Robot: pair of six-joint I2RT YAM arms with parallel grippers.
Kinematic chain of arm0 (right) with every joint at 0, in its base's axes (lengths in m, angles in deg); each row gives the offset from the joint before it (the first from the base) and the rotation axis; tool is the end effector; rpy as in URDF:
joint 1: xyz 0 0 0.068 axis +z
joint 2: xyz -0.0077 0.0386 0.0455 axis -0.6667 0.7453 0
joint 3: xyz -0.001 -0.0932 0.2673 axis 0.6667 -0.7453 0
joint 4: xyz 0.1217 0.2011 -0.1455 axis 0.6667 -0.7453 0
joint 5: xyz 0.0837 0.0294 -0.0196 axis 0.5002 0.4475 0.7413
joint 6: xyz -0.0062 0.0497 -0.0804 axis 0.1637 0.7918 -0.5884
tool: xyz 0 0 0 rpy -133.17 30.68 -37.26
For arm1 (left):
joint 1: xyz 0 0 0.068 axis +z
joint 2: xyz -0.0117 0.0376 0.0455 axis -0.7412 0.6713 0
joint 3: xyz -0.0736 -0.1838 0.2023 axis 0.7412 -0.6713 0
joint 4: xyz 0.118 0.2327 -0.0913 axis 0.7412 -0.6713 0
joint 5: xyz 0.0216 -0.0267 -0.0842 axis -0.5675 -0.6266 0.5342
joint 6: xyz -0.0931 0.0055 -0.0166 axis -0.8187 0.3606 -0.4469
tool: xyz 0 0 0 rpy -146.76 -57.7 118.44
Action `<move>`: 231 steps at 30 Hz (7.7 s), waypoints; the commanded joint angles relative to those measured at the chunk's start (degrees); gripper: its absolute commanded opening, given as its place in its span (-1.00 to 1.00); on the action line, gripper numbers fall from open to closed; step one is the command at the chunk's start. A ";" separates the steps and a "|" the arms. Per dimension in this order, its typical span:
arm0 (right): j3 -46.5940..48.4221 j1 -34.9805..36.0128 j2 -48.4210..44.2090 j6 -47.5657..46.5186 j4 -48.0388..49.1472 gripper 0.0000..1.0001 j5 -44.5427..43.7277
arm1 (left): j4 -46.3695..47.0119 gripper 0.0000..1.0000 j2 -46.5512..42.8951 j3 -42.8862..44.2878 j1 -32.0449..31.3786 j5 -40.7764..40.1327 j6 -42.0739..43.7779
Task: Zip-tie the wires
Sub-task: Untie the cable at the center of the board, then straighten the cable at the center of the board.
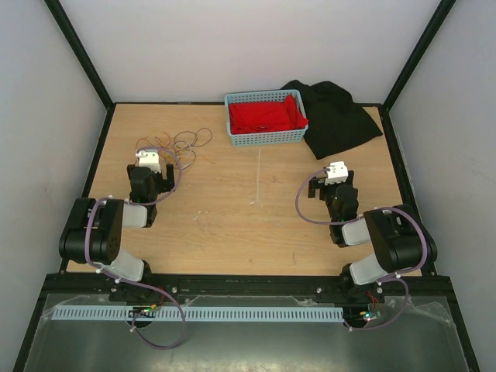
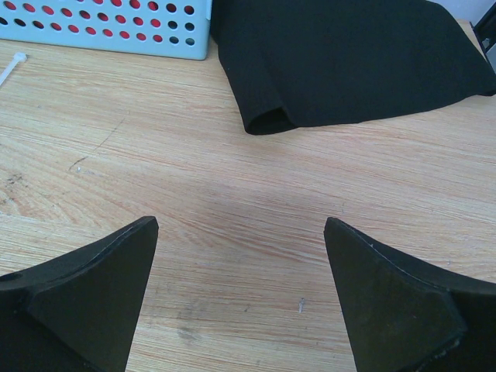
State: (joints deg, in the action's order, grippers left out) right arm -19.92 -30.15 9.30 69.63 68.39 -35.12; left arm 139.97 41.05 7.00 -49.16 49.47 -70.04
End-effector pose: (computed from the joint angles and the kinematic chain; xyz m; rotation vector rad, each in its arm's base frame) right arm 0.2812 0.0483 0.1425 -0.1470 1.6159 0.0024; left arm 0.3227 0.0053 0.1267 -0.0441 1.8553 0.1528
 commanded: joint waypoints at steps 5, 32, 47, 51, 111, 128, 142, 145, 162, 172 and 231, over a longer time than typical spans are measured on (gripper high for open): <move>0.66 0.14 0.18 0.12 0.45 0.99 0.15 | 0.59 0.98 -0.17 0.73 -0.04 -0.17 0.43; 62.32 22.24 13.22 18.16 -67.52 0.97 14.13 | -76.86 0.98 -39.87 33.11 0.44 24.53 -25.38; 101.43 26.55 49.06 16.18 -76.14 0.71 20.19 | -77.94 0.98 -43.20 20.48 1.14 33.58 -34.02; 105.92 27.39 53.59 15.15 -76.48 0.61 19.97 | -77.97 0.98 -42.99 19.87 1.23 33.38 -33.79; 111.91 19.84 7.34 17.96 -77.22 -1.00 12.92 | -48.87 0.98 -15.66 31.49 -16.24 21.98 6.44; 106.11 19.29 1.64 16.24 -76.99 -1.00 12.54 | -36.81 0.12 5.37 37.72 -19.34 8.57 4.45; 101.22 19.11 -1.87 13.92 -76.09 -1.00 10.99 | -31.67 -0.21 7.01 38.64 -19.16 9.56 6.17; 100.76 19.12 -1.90 13.72 -76.01 -1.00 10.53 | -31.58 -0.67 6.58 38.25 -18.79 9.34 6.26; 83.09 2.66 -11.09 16.15 -76.08 -1.00 5.06 | -40.28 -1.00 -15.29 46.31 -3.60 8.11 15.90; 62.16 1.95 -23.90 21.31 -77.59 -1.00 8.90 | -56.11 -1.00 -31.24 36.01 -6.45 27.87 10.91; 14.79 1.59 -20.31 32.61 -67.37 -1.00 -16.70 | -115.30 -1.00 26.10 56.27 -41.38 -9.95 12.36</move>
State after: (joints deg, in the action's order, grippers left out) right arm -8.35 -27.99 -12.53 100.40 5.09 -48.83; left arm 24.18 65.20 64.16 -88.91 38.26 -56.55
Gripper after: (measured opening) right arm 0.012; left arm 0.004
